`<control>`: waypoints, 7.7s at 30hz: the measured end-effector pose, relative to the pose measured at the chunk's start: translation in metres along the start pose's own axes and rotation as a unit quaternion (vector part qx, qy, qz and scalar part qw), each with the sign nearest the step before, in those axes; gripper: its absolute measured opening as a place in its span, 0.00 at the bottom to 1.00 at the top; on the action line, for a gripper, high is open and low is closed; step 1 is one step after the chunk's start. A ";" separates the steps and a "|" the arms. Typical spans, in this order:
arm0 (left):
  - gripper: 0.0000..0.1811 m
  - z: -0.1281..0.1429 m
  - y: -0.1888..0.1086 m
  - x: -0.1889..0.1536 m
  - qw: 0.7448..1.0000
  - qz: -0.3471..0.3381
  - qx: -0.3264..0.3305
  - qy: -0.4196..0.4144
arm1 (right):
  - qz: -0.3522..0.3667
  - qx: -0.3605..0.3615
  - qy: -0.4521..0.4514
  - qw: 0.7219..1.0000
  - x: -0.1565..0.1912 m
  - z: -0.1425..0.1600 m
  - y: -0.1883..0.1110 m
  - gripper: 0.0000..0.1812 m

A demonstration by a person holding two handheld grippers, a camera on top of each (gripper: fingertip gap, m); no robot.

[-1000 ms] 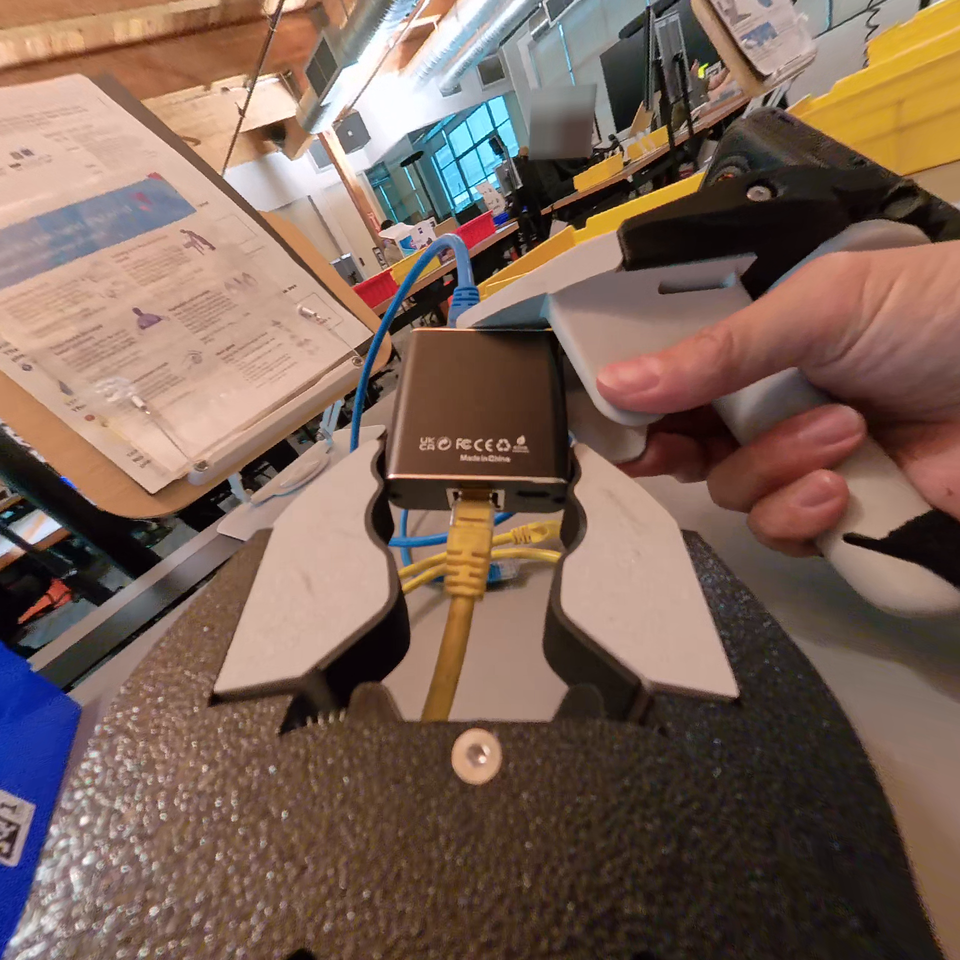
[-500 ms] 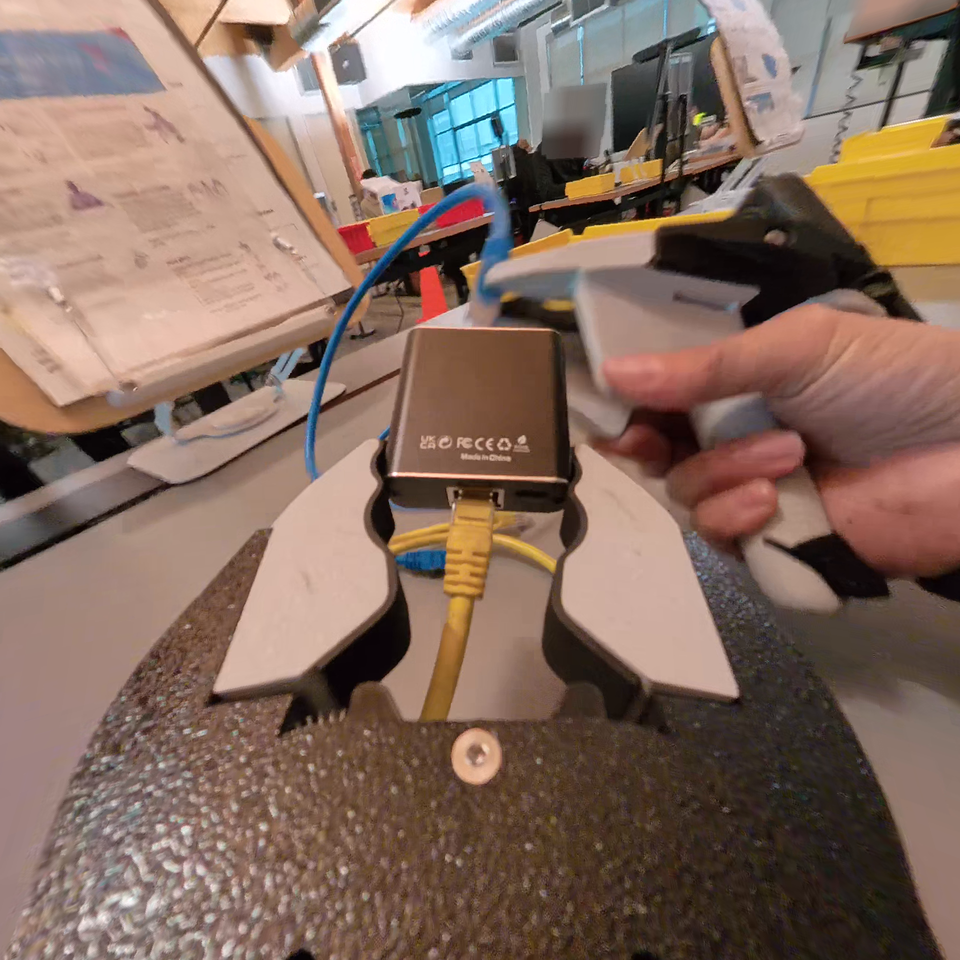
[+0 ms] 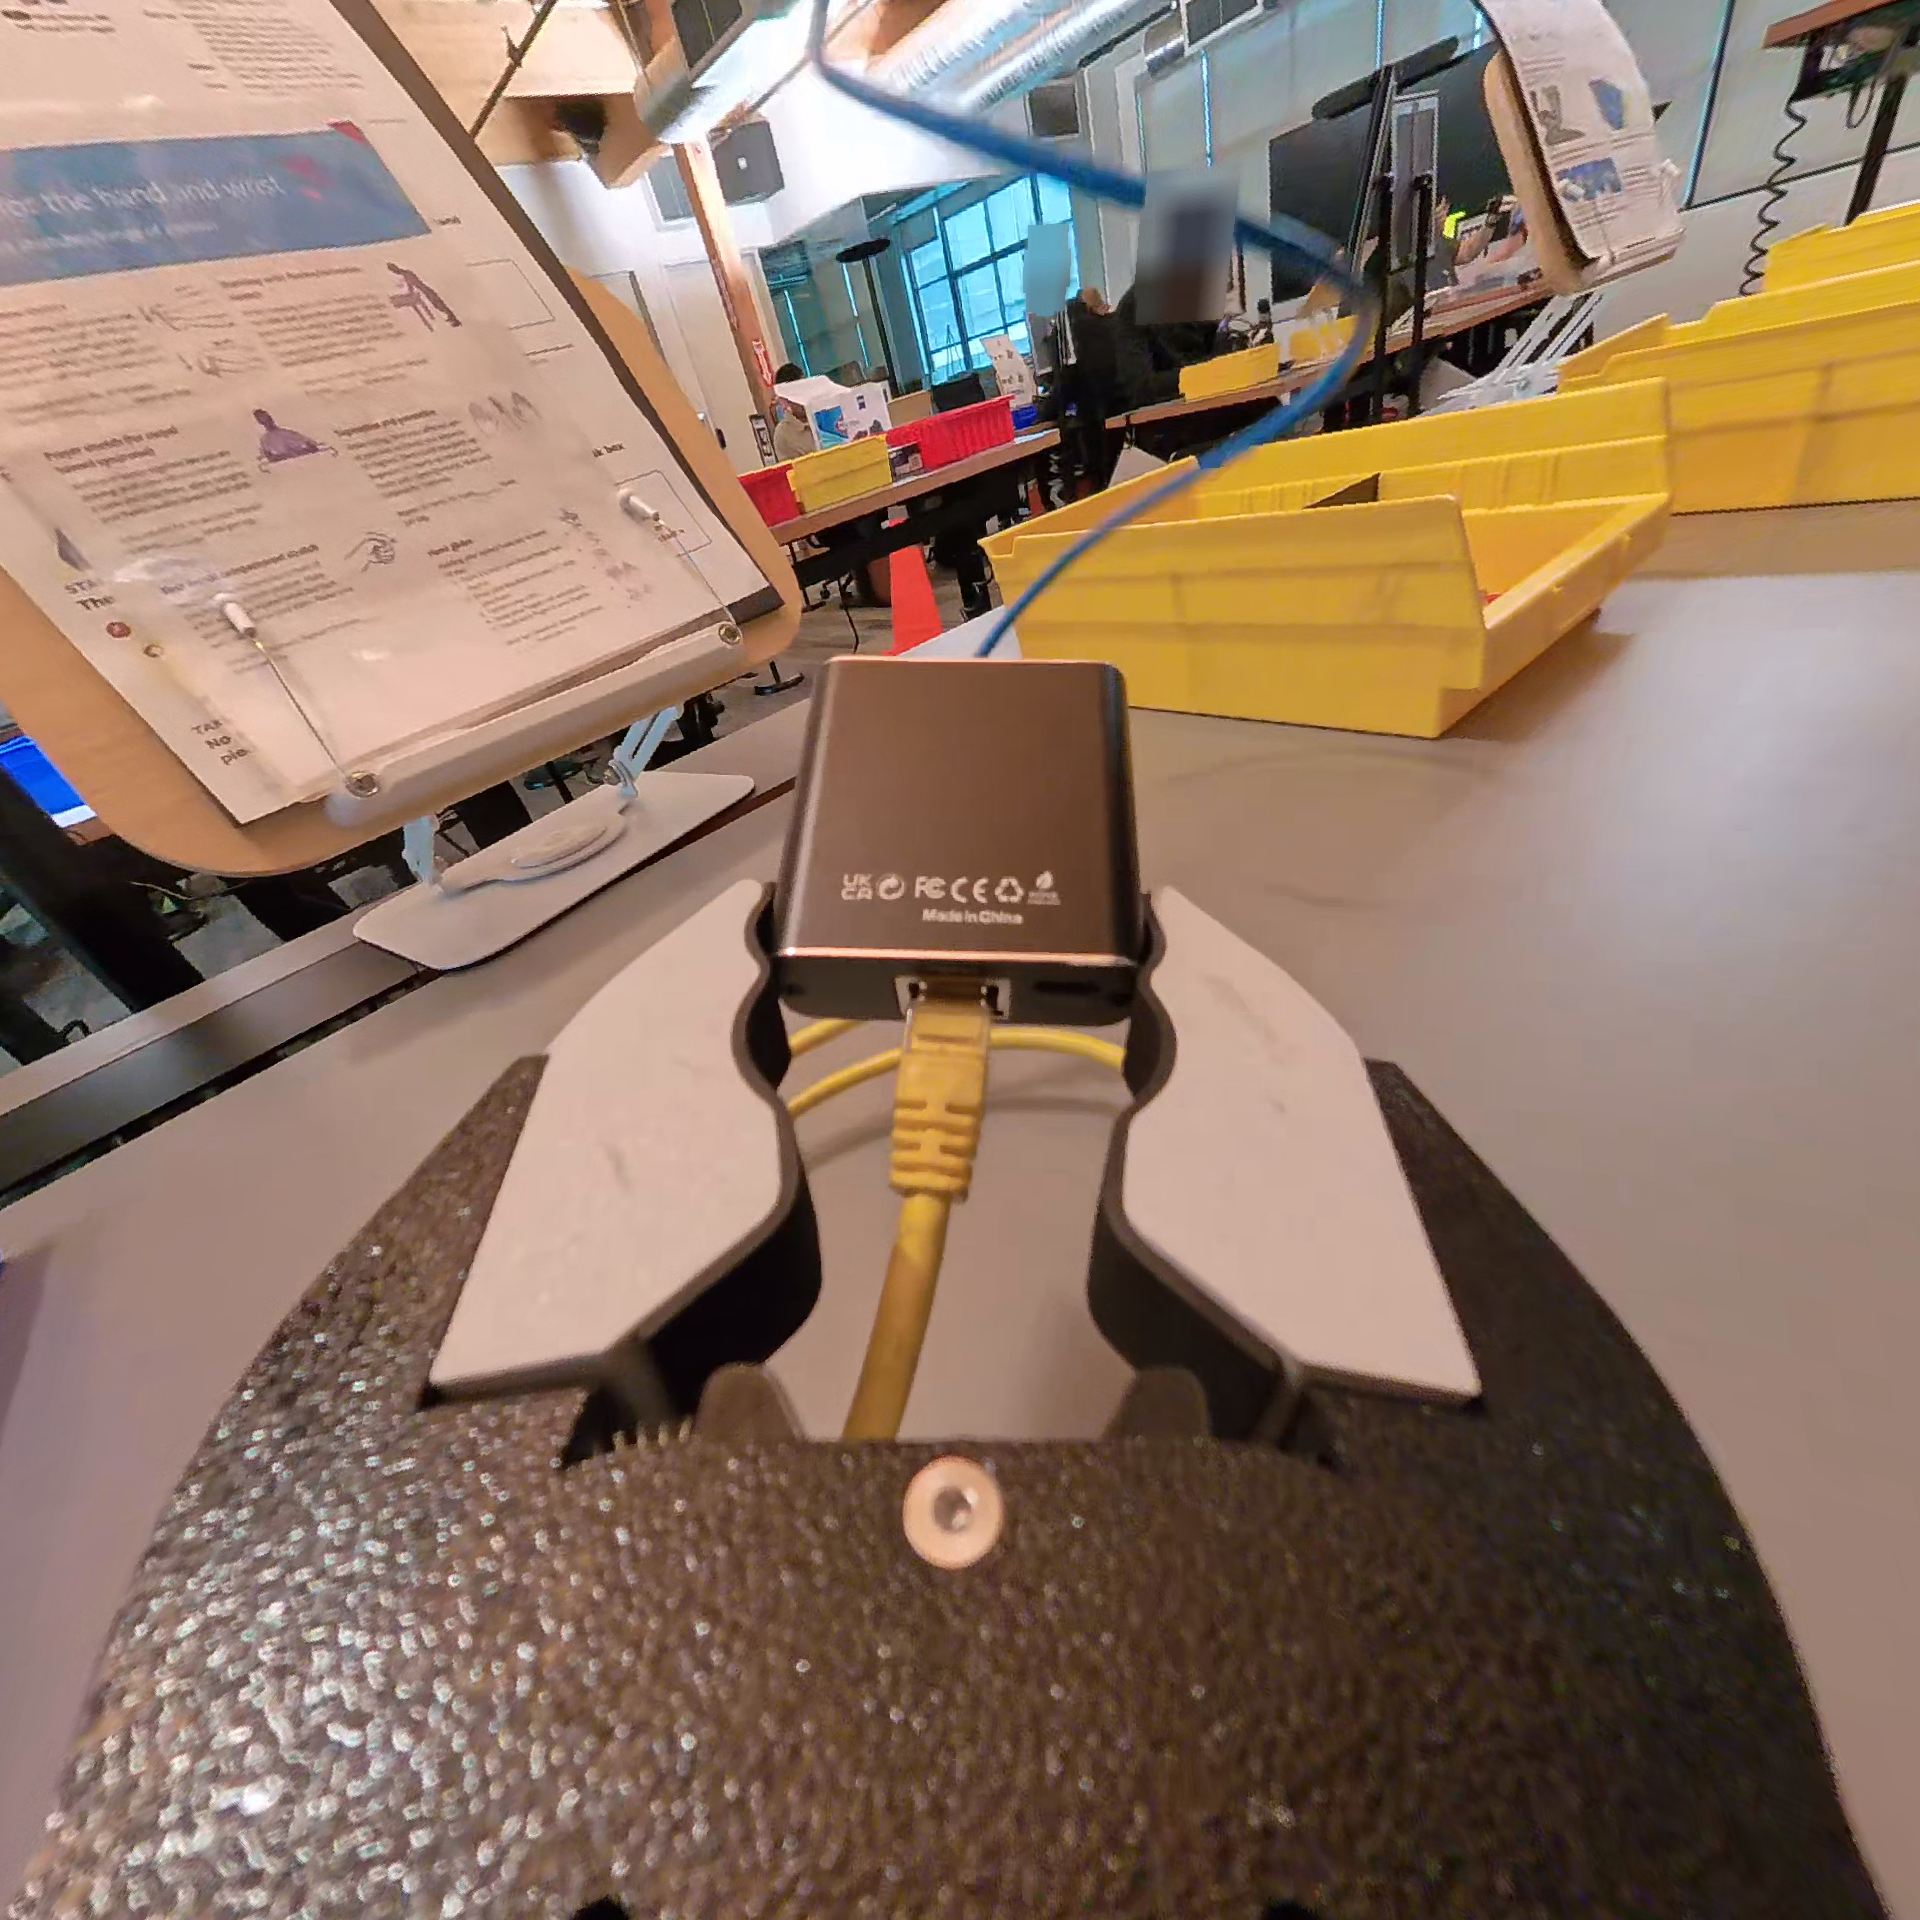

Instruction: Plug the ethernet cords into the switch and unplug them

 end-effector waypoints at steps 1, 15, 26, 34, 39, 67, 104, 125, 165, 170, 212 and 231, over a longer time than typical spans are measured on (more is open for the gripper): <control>0.34 0.000 0.000 0.000 1.000 -0.001 0.000 0.001 | -0.009 -0.005 -0.015 1.000 -0.004 -0.012 -0.008 0.06; 0.34 0.000 -0.002 0.002 1.000 0.000 -0.002 -0.003 | 0.073 0.134 -0.005 0.988 -0.110 -0.031 -0.061 0.06; 0.34 0.001 -0.001 0.000 1.000 0.009 0.006 0.005 | 0.087 0.280 0.026 0.956 -0.122 0.067 -0.066 0.06; 0.34 0.001 0.000 -0.001 1.000 0.014 0.011 0.010 | 0.185 0.456 -0.035 0.870 -0.131 0.112 -0.062 0.06; 0.34 0.001 0.000 -0.001 1.000 0.015 0.012 0.012 | 0.228 0.494 -0.002 0.839 -0.146 0.136 -0.066 0.12; 0.34 -0.013 -0.030 -0.013 0.914 0.378 0.117 0.086 | -0.365 0.248 -0.247 0.863 0.189 0.148 0.075 0.37; 0.14 -0.003 -0.010 0.013 0.765 0.441 0.198 -0.426 | -0.259 0.166 -0.420 0.854 0.197 0.133 0.056 0.50; 0.40 -0.047 -0.016 -0.003 0.951 0.124 0.124 -0.255 | 0.109 0.304 -0.643 0.694 0.214 0.151 0.095 0.39; 0.11 -0.058 -0.035 -0.005 0.978 0.199 -0.019 -0.053 | -0.277 0.001 0.311 0.909 0.151 0.196 0.085 0.36; 0.10 -0.055 -0.033 0.003 0.933 0.298 -0.021 -0.202 | -0.326 -0.031 0.190 0.926 0.163 0.172 0.076 0.26; 0.42 -0.019 -0.027 -0.024 0.972 0.138 -0.133 0.134 | -0.203 0.054 0.459 0.863 0.182 0.170 0.077 0.12; 0.42 -0.018 -0.016 -0.002 0.969 0.169 -0.090 -0.158 | -0.127 0.004 0.400 0.908 0.175 0.163 0.074 0.19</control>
Point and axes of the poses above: each gripper's, where its closed fingertips meet, y out along the fingers, z out of its underside, x = y × z across the jaws, the point moved 10 cm from there along -y, back along the fingers, and after that the axes turned 10 degrees about -y, right-handed, at the moved point
